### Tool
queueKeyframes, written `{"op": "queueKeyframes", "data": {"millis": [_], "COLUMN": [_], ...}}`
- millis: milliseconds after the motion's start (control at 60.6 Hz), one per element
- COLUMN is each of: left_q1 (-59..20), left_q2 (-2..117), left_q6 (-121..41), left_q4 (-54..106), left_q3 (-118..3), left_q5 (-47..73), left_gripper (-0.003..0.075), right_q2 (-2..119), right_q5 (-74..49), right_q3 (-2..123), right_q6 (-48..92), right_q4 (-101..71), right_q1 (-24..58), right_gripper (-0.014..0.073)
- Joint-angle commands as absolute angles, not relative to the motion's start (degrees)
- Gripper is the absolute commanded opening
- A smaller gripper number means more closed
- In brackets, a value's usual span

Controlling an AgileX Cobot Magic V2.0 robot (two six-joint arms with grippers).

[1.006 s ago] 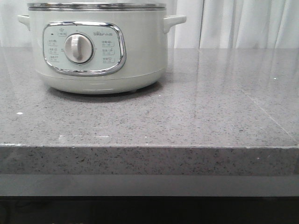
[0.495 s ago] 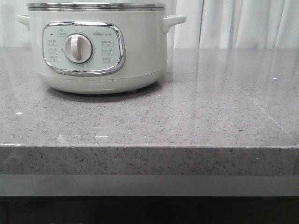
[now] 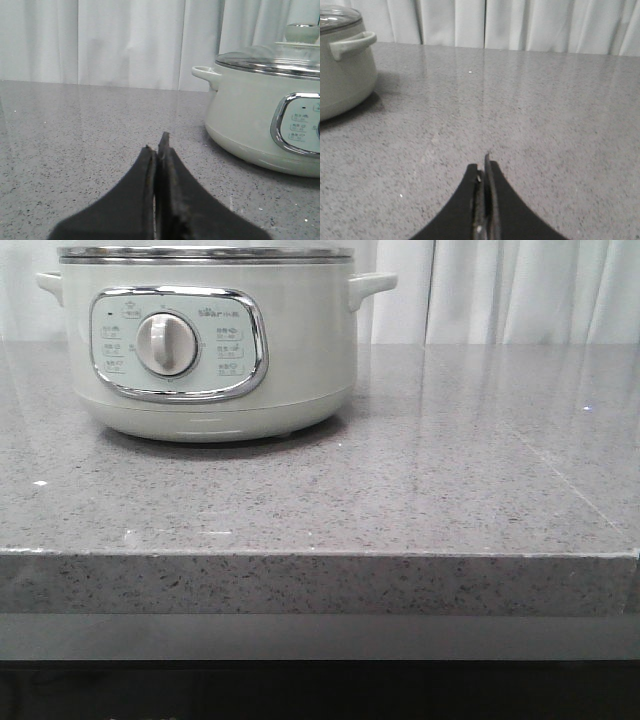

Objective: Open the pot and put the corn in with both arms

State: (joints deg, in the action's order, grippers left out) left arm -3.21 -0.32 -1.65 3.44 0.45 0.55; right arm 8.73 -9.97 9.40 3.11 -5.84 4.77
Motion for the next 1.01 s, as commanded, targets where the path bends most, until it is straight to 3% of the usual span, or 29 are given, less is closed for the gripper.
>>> {"op": "queueKeyframes", "data": {"millis": [0, 181, 990], "left_q1": [-2.91, -2.91, -2.91], "left_q2": [-1.23, -1.23, -1.14], "left_q6": [-1.35, -1.35, -1.35], "left_q4": [3.7, 3.7, 3.7], "left_q3": [1.02, 1.02, 1.02], "left_q5": [-4.32, -4.32, -4.32], "left_gripper": [-0.002, -0.002, -0.002], "right_q2": [5.18, -1.95, -1.82], "right_q5": [-2.21, -0.71, -1.04], "right_q3": [6.19, -0.43, -0.94], "right_q6": [3.5, 3.5, 3.5], "right_q4": [-5.64, -5.71, -5.71], "right_q1": [4.1, 4.1, 2.15], "right_gripper": [-0.0066, -0.0066, -0.0066]}}
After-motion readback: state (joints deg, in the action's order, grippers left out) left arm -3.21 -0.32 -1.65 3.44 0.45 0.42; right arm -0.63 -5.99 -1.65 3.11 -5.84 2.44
